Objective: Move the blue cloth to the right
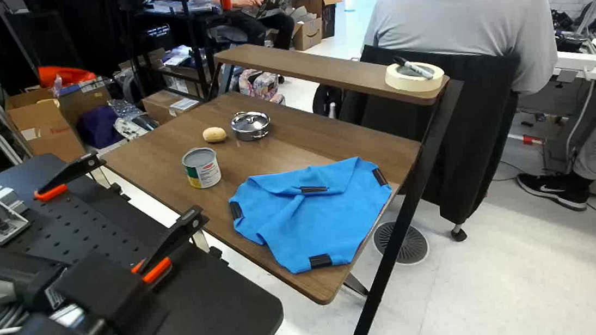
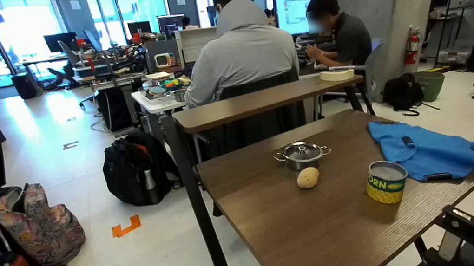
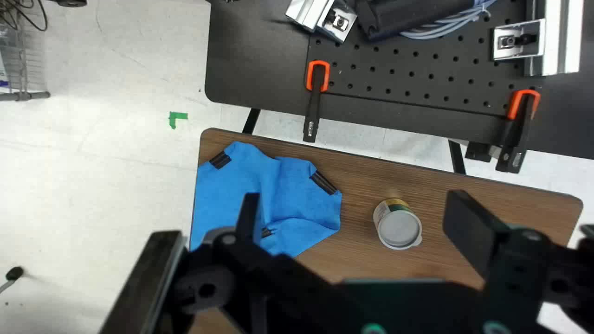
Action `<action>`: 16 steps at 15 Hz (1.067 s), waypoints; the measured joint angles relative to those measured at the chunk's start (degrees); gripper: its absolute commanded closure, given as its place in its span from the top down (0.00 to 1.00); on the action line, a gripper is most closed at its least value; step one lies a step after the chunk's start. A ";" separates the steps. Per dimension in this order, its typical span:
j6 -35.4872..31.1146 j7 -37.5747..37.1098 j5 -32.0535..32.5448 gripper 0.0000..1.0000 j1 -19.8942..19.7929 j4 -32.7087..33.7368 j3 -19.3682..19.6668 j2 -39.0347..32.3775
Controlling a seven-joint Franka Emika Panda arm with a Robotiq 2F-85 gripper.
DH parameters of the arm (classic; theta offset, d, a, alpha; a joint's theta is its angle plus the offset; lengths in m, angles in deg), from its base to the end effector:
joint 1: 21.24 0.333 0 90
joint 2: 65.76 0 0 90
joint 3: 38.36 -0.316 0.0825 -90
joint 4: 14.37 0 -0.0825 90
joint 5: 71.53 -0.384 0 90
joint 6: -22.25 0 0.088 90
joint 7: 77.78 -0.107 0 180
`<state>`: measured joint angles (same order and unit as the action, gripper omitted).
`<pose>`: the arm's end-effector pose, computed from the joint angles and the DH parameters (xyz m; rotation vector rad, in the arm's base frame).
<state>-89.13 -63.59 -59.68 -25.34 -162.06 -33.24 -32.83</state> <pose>0.3563 -0.0722 0.4450 2.9987 0.2764 -0.1285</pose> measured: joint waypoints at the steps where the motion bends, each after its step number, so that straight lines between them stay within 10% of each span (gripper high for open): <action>1: 0.00 0.00 0.00 1.00 0.00 0.00 0.00 0.00; 9: -5.96 -4.36 -0.28 1.00 0.00 0.37 0.10 -3.82; 16: -11.44 -11.57 -2.48 1.00 -0.72 11.39 0.91 -24.26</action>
<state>-100.58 -75.16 -62.16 -26.06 -150.67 -32.33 -57.09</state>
